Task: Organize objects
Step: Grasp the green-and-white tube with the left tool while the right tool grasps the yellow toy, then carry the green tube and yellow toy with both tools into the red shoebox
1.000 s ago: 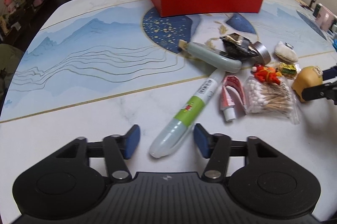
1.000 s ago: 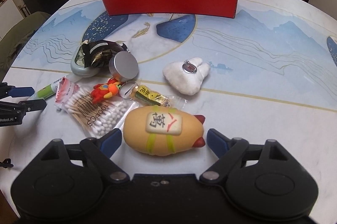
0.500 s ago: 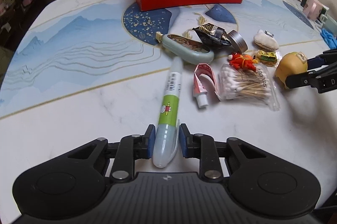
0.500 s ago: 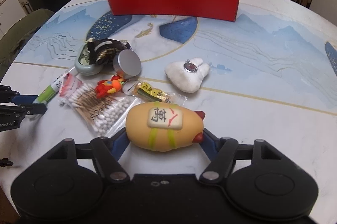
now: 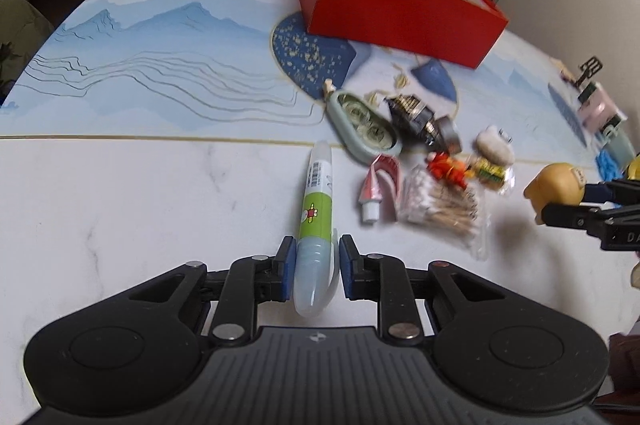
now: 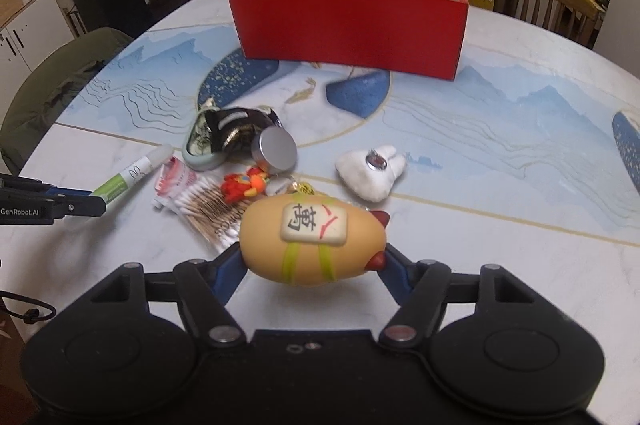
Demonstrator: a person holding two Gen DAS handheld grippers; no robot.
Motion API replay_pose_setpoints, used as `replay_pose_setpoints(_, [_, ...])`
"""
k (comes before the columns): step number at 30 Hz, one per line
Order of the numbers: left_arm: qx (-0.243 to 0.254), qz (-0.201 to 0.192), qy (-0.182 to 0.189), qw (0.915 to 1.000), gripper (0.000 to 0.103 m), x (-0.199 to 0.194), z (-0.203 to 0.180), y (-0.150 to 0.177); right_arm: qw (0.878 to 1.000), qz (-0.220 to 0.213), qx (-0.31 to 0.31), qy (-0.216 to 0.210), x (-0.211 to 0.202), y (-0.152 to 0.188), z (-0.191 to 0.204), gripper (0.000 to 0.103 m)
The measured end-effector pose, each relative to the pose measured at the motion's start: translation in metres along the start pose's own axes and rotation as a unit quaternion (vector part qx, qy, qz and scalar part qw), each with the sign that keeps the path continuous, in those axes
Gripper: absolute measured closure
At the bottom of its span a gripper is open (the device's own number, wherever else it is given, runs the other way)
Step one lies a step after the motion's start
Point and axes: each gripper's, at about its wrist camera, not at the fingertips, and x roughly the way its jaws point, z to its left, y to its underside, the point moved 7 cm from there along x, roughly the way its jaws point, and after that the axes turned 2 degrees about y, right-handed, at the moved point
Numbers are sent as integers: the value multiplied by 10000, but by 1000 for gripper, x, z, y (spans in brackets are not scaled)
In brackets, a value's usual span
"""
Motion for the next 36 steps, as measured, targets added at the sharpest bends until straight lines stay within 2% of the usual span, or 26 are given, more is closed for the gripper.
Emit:
replay_pose_setpoints(11, [-105,-182,231,9995,82,-13,-17,-17,9998,-172,-27,-100,-15,-19,0,33])
replay_pose_setpoints(23, [-464,-464,416,9970,82,-35,-18,-46,9996,-197,-189,-21,-21,-37,-7,34])
replay_pose_setpoints(36, [-338,-842,532,9945,82,-61,-30,-93,9986,-327,-397,-83,-29,-67,-10,34])
